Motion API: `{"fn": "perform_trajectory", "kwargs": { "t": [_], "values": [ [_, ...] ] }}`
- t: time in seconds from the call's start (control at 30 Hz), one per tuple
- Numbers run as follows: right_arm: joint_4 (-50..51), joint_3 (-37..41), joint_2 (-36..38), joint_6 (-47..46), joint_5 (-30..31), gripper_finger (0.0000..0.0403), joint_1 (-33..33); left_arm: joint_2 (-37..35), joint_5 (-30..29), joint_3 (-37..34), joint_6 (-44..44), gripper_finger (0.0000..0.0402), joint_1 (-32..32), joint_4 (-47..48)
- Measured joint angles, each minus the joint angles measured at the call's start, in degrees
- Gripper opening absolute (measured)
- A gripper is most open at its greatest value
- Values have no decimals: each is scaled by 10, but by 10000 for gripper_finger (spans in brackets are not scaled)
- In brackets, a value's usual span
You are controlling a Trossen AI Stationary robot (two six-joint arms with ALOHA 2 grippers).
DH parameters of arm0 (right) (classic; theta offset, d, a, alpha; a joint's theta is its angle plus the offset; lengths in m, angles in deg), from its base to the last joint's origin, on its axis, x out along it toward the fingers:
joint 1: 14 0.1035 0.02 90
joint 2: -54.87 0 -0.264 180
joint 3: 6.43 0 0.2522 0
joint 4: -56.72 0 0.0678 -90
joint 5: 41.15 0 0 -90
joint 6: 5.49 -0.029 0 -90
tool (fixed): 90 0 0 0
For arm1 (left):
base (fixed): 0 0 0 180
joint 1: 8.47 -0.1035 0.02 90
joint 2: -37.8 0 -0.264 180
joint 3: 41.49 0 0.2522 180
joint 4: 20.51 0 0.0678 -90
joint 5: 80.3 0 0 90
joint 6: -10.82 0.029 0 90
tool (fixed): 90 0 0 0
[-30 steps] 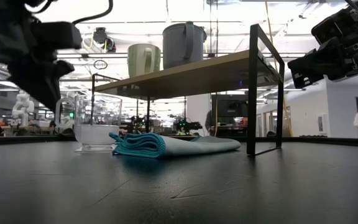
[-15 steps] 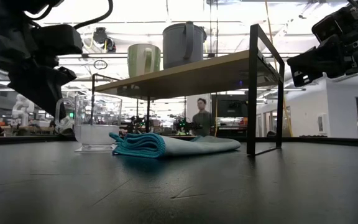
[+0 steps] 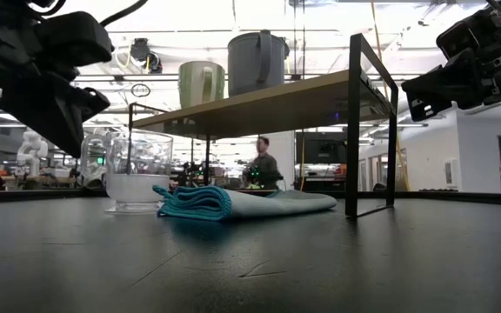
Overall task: Stack small to large cups/mugs on shelf
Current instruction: Put the transparent mug on the shelf
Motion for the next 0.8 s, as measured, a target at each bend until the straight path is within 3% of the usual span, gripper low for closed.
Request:
{"fn": "perform_trajectory", "kwargs": {
  "t": [0.4, 0.8],
  "values": [
    [0, 0, 0, 0, 0, 0, 0, 3, -6, 0, 16, 2, 2, -49],
    [0, 0, 0, 0, 0, 0, 0, 88, 12, 0, 53, 2, 0, -136]
  ]
}}
